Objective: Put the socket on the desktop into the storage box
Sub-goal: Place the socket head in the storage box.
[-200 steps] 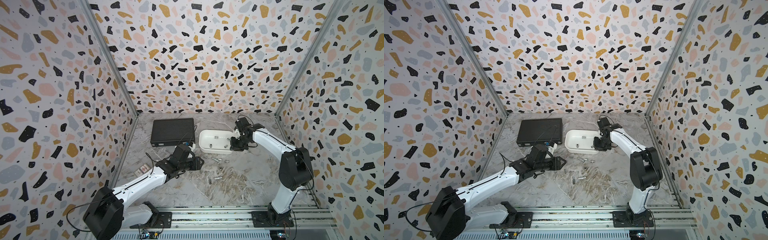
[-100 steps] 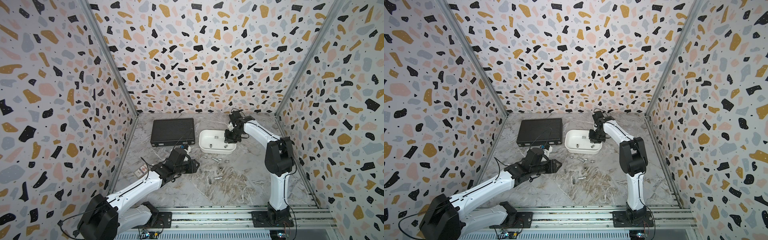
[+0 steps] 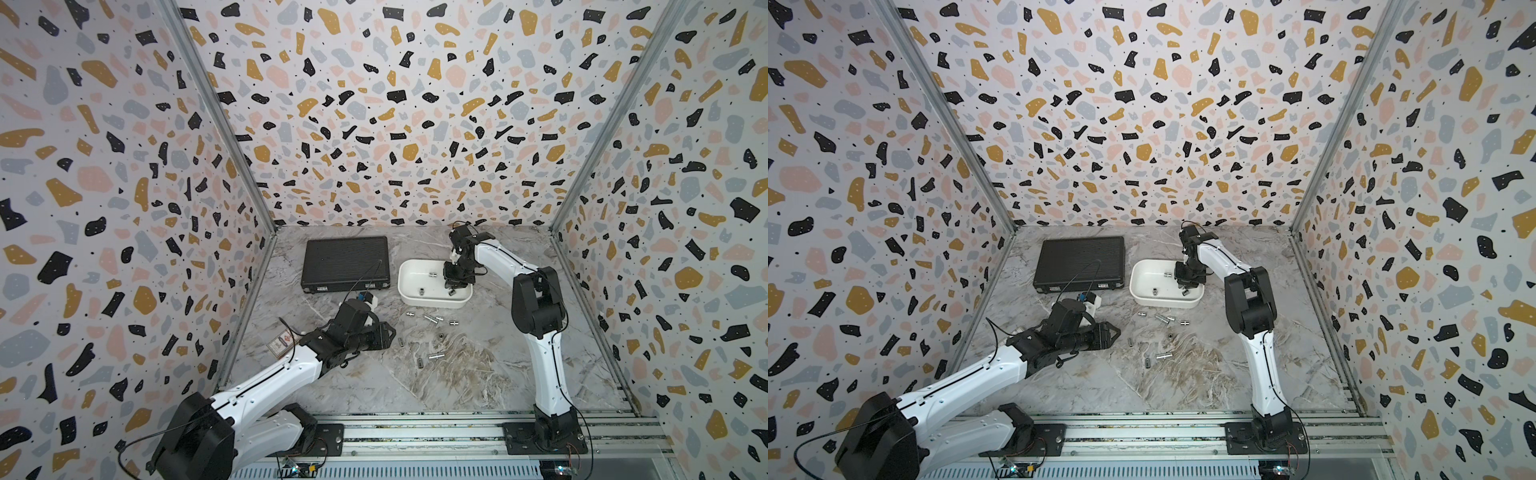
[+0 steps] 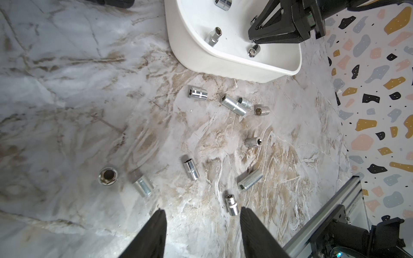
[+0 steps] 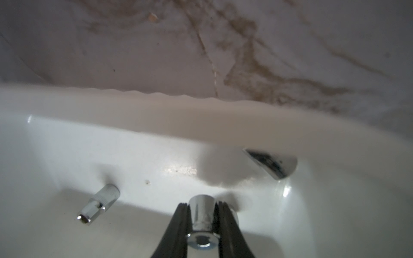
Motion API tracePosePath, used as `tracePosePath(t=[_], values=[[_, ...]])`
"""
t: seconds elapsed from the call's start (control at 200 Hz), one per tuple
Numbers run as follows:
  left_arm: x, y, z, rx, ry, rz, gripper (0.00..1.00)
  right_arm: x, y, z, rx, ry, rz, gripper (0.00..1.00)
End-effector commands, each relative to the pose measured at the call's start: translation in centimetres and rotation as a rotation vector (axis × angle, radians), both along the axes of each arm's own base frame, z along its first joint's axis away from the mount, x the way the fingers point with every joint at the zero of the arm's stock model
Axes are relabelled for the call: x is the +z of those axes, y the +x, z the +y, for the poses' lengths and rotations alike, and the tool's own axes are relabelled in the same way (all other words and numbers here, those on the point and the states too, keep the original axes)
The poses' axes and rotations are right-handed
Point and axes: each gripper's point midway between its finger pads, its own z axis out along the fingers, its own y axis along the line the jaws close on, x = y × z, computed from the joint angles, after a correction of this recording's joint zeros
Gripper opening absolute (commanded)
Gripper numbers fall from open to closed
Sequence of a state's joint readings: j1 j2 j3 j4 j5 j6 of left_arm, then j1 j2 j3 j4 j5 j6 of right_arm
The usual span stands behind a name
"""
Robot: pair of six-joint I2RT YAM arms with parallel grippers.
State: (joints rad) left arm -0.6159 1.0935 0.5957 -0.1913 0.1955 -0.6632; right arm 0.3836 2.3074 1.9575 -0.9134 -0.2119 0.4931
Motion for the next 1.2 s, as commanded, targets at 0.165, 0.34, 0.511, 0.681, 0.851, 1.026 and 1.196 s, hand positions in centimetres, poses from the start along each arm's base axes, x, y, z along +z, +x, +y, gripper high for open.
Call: tracePosePath(t=[0.165, 0.34, 0.511, 0.681, 0.851, 1.026, 1.196], values=[[0.4, 0.4, 0.6, 0.034, -0.002, -0.025, 0.57, 1.8, 0.3, 0.1, -0.006, -0.003, -0.02, 0.32], [0.5, 0.5, 0.6, 0.034, -0.004, -0.023, 0.57, 2.0, 0.2, 0.0, -0.006, -0.007, -0.024, 0.38], [0.6, 0.5, 0.6, 0.037, -0.004, -0.026, 0.57, 2.6, 0.1, 0.0, -0.005, -0.004, -0.035, 0.39], [0.2, 0.3, 1.1, 0.048, 0.016, -0.011, 0.57, 3.7, -0.1, -0.1, -0.001, 0.001, -0.053, 0.39], [0.2, 0.4, 1.2, 0.054, 0.025, -0.012, 0.57, 4.9, -0.6, -0.3, 0.006, -0.001, -0.082, 0.39], [0.2, 0.6, 1.7, 0.074, 0.045, -0.009, 0.57, 6.5, -1.5, -0.3, 0.017, 0.019, -0.118, 0.39], [-0.1, 0.7, 2.6, 0.105, 0.099, 0.013, 0.57, 8.3, -3.0, 0.3, 0.04, 0.082, -0.157, 0.39]])
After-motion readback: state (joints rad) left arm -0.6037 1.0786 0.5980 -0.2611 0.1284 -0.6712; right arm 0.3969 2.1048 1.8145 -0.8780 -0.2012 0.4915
